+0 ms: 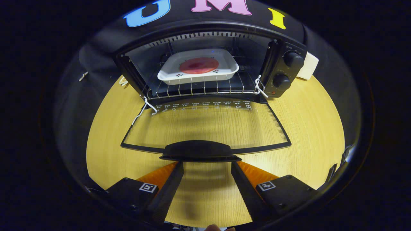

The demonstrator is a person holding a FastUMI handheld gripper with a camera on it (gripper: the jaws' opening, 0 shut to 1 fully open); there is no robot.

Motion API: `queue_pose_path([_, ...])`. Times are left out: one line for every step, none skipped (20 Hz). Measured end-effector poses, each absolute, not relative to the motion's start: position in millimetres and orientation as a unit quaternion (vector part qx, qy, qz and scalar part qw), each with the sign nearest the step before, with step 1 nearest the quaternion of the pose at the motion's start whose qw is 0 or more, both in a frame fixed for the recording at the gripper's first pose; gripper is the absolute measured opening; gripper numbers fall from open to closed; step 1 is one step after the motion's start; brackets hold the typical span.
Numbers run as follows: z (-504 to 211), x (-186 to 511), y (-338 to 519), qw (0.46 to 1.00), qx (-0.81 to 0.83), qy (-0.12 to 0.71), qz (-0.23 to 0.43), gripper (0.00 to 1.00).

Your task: Open the toaster oven, put the food inside, and close the toaster oven door.

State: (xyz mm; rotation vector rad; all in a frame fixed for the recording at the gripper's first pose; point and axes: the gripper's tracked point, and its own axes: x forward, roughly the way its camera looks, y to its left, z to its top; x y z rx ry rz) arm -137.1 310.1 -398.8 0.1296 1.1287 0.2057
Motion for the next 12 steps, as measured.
queue_pose_path([-394,-137,310,0.842,0.063,0.527,0.1,0.97])
queue_pose_path([-388,-137,309,0.846,0.064,0.519,0.104,0.97])
queue_pose_path([-381,-136,308,0.851,0.067,0.51,0.106,0.97])
queue_pose_path([-373,-135,307,0.856,0.07,0.501,0.109,0.97])
queue_pose_path([-365,-133,307,0.861,0.074,0.49,0.111,0.97])
queue_pose_path([-355,-131,304,0.868,0.076,0.478,0.113,0.97])
queue_pose_path([-347,-127,303,0.874,0.077,0.465,0.116,0.98])
queue_pose_path([-336,-122,302,0.881,0.078,0.452,0.117,0.97])
queue_pose_path([-328,-116,301,0.887,0.08,0.44,0.117,0.98])
queue_pose_path([-321,-109,302,0.892,0.082,0.429,0.116,0.98])
queue_pose_path([-314,-102,300,0.896,0.086,0.42,0.114,0.97])
queue_pose_path([-307,-96,300,0.9,0.089,0.412,0.112,0.97])
